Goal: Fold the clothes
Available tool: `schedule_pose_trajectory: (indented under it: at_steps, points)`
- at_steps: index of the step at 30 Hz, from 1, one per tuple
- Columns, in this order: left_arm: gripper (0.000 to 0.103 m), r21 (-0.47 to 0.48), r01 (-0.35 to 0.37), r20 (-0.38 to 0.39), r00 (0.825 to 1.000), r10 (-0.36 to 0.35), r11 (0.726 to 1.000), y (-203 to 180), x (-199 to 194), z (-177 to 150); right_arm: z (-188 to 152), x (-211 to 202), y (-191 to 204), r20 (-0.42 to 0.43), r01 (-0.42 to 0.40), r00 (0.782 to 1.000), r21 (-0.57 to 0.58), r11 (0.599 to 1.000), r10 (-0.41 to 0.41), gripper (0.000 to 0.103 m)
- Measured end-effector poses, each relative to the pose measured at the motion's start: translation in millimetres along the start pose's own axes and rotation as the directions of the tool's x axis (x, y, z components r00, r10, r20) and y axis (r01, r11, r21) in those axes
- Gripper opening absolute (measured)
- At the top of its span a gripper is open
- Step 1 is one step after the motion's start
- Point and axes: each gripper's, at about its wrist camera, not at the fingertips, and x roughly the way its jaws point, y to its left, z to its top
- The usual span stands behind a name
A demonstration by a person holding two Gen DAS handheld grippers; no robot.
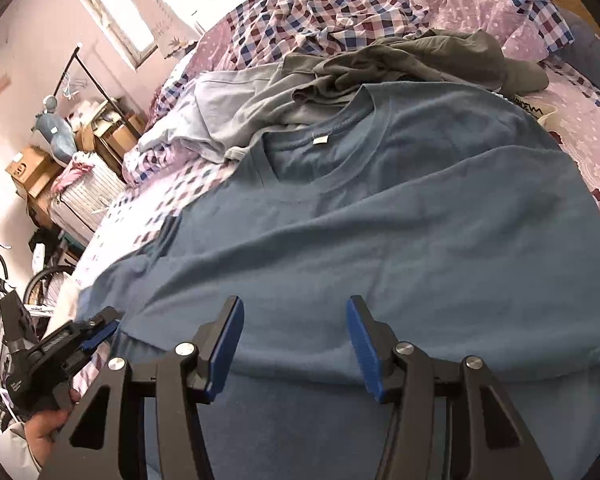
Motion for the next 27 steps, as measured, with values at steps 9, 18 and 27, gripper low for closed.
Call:
schedule_pose_trajectory:
  at_steps: [9,18,27]
  points:
    - [0.06,-0.231,-0.045,0.105,0.992,0.071,0.972,85.5,-66.5,37.0,2.1,-1.5,2.0,0.013,-0.019,1.0,0.004,1.0,0.019,0.056]
    - [0.06,-0.347,-0.024,0.078,0.995,0.055,0.938,140.2,-66.7,43.9,3.6,1.7,4.0,0.014,-0.024,1.0,0.006,1.0,0.024,0.056]
    - [0.06,-0.37,0.009,0.161,0.985,0.054,0.929,152.7,-69.1,50.3,1.9,11.7,11.4,-0.003,-0.019,1.0,-0.018,1.0,0.019,0.056]
